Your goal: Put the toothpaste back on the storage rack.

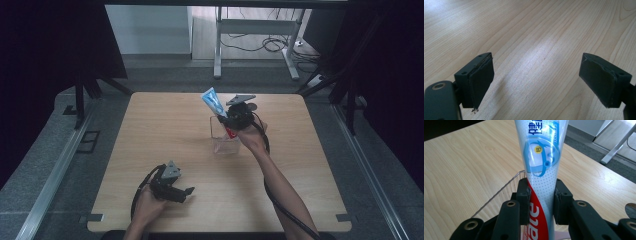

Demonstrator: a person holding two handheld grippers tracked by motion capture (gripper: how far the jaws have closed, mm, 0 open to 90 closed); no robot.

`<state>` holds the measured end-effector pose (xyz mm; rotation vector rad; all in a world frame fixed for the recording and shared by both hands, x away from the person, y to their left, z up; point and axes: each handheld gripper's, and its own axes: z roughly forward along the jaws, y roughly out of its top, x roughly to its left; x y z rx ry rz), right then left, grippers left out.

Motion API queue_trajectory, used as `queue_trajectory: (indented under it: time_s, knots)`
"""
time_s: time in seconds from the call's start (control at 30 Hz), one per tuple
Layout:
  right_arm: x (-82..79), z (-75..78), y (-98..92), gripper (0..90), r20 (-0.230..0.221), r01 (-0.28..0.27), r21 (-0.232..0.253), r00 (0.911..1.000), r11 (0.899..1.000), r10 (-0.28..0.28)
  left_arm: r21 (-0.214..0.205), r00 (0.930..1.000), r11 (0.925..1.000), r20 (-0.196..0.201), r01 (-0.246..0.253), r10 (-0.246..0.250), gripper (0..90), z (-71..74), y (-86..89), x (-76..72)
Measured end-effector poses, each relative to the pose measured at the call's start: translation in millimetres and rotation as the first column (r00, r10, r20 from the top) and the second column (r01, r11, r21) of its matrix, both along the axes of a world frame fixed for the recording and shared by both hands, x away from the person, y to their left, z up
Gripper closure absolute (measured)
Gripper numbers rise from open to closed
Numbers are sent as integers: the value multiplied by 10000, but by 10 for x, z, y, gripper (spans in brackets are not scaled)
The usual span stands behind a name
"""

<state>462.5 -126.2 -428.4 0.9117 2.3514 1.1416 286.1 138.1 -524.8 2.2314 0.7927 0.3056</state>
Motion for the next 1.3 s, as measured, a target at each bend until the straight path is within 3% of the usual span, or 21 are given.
queue_trajectory:
  time_s: [0.57,1.3]
  knots:
    - [-27,-144,15,700,-138,-473,-322,9988,9984,469,57,10000,10000,-17,17,-17,128,-8,-10,2]
    - [-65,-235,-37,648,-889,-897,-287,9922,9956,869,122,10000,9999,-52,46,-46,128,-22,-31,5]
